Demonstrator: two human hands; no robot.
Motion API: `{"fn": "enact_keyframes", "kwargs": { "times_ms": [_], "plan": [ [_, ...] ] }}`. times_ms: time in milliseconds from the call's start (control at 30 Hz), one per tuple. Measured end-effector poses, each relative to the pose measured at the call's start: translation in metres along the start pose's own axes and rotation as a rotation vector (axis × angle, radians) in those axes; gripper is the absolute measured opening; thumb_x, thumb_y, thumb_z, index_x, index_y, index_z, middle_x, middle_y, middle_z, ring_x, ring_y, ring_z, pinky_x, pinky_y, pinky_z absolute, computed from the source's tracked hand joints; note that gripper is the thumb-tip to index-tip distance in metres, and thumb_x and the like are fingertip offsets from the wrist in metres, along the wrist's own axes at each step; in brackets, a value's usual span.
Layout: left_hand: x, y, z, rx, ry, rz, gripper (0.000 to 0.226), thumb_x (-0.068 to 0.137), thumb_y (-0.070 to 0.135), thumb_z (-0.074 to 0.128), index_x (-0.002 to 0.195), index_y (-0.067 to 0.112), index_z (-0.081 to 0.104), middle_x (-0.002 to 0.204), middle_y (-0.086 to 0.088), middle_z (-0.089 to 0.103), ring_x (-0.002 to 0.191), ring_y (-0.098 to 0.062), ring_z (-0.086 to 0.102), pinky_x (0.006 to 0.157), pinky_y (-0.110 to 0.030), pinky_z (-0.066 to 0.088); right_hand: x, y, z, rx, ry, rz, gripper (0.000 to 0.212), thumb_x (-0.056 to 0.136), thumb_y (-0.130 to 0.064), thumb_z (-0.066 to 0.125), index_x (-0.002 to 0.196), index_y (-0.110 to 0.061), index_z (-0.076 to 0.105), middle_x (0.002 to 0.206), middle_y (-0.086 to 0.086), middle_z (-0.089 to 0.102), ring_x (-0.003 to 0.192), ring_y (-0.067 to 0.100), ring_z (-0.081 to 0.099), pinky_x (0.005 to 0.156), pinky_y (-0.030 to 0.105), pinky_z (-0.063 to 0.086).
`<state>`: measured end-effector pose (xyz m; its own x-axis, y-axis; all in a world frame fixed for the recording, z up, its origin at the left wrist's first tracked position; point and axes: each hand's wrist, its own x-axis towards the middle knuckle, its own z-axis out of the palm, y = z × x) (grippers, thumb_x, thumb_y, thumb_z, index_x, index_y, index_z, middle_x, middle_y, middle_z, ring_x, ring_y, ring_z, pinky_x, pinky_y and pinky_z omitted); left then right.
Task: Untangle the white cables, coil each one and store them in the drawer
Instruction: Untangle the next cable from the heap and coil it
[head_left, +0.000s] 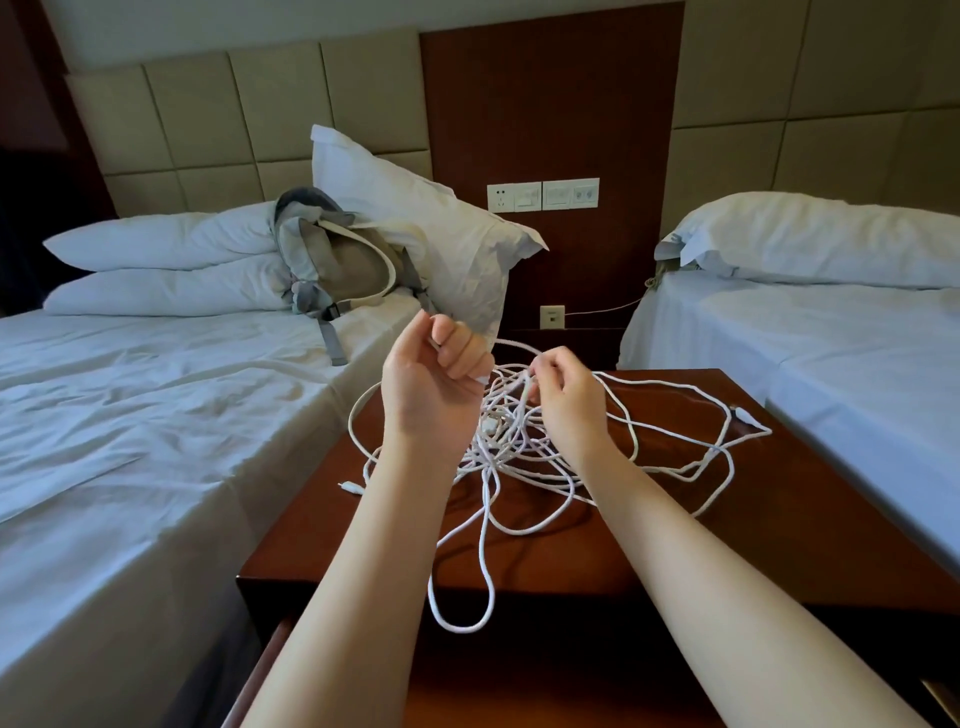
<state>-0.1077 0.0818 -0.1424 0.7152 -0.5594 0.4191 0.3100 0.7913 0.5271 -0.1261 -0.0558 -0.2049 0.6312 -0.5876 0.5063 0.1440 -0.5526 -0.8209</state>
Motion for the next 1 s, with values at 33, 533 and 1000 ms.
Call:
{"fn": "enact_keyframes", "kwargs": {
  "times_ms": [33, 533, 1000],
  "plan": [
    [0.000, -0.001, -0.001, -0.013, 0.026, 0.003, 0.057, 0.097, 0.019, 0.023, 0.043, 0.018, 0.041, 0.042, 0.007, 0.029, 0.038, -0.007, 0.026, 0.040, -0.018, 0.027, 0.003, -0.002, -0.002, 0.039, 0.045, 0.007, 0.022, 0.101, -0.028, 0.041, 0.087, -0.019, 0.056, 0.071, -0.004, 0.060, 0.059, 0.005, 0.052, 0.051, 0.017, 0.039],
    [0.000, -0.025, -0.007, 0.428, 0.121, -0.112, 0.050, 0.097, 0.012, 0.027, 0.047, 0.017, 0.032, 0.041, 0.005, 0.026, 0.037, -0.008, 0.022, 0.042, -0.022, 0.018, 0.033, -0.040, -0.055, 0.036, 0.220, -0.167, 0.027, 0.102, -0.026, 0.035, 0.122, -0.014, 0.050, 0.113, -0.004, 0.057, 0.096, 0.002, 0.050, 0.070, 0.001, 0.036],
    [-0.010, -0.039, 0.006, 0.547, 0.006, -0.293, 0.061, 0.098, 0.017, 0.027, 0.037, 0.019, 0.031, 0.037, 0.004, 0.021, 0.033, -0.008, 0.017, 0.036, -0.018, 0.015, -0.016, 0.024, -0.075, -0.243, 0.286, -0.196, 0.014, 0.094, -0.017, 0.051, 0.094, -0.013, 0.065, 0.096, -0.005, 0.054, 0.095, 0.012, 0.049, 0.077, 0.006, 0.035]
  ]
}}
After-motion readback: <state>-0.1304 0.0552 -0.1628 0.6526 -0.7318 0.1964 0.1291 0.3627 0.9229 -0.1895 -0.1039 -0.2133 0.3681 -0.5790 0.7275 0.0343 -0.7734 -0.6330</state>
